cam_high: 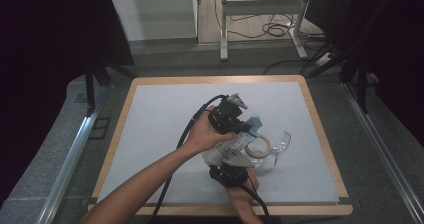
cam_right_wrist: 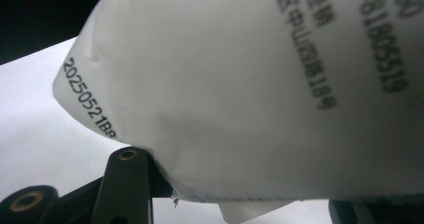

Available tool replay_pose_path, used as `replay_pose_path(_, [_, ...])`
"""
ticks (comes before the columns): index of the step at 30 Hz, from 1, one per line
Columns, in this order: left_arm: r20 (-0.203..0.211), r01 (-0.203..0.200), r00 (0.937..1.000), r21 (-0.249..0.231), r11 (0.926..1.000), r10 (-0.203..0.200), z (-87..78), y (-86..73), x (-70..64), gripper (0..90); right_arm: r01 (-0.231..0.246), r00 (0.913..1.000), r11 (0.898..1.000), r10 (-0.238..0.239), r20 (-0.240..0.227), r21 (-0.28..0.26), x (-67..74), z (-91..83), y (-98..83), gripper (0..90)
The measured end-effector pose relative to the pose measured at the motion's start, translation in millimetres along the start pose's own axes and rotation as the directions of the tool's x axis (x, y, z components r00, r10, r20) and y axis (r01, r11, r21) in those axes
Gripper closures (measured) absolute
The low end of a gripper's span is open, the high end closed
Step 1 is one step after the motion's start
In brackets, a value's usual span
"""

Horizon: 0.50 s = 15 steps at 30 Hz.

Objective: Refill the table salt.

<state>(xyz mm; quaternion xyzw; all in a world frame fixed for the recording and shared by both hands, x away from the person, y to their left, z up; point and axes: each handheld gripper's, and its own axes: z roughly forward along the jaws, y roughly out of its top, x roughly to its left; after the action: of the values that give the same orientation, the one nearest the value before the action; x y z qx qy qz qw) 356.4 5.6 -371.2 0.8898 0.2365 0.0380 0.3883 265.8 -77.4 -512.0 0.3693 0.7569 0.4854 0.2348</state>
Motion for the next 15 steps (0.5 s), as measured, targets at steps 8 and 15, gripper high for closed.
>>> replay_pose_path(8, [-0.004,0.002,1.0000,0.003,1.0000,-0.002,-0.3,1.6,-1.2,90.0,-0.014,0.9999,1.000,0.014,0.001,-0.007,0.8,0.0,0.5,48.4])
replay_pose_path(15, [-0.001,-0.008,1.0000,0.013,0.9999,0.008,0.7,6.4,-1.2,90.0,-0.035,0.9994,0.999,0.035,-0.006,-0.017,-0.5,-1.9,2.9,48.5])
